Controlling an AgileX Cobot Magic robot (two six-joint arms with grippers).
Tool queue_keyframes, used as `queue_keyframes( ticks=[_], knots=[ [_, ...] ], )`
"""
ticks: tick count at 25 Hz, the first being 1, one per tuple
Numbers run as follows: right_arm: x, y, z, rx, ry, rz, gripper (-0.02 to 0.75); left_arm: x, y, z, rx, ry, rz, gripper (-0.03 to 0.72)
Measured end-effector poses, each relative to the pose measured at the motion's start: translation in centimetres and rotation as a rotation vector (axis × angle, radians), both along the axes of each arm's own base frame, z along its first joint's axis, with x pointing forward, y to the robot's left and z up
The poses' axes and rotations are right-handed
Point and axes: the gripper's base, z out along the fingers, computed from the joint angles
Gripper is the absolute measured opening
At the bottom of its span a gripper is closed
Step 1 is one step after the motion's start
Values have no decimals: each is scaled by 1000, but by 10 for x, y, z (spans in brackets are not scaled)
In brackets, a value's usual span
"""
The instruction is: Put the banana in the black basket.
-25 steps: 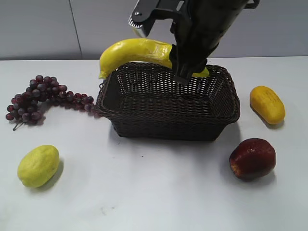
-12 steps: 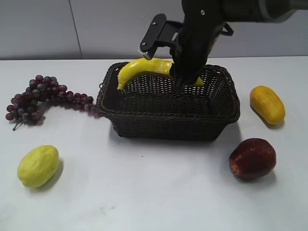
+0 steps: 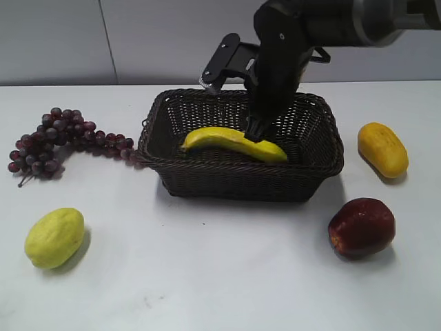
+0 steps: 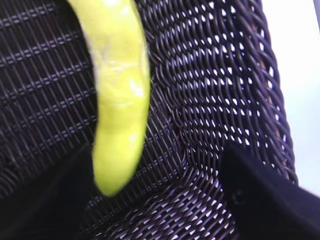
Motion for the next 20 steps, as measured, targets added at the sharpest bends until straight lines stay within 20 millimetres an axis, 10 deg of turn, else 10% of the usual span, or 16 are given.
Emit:
queue_keyframes(
  ticks=[9,20],
  knots=[
    [-11,-37,23,-115,114,-260,622,0,0,0,0,0,0,555],
    [-2,-168,81,61,231,-674,587,0,0,0,0,0,0,555]
  ],
)
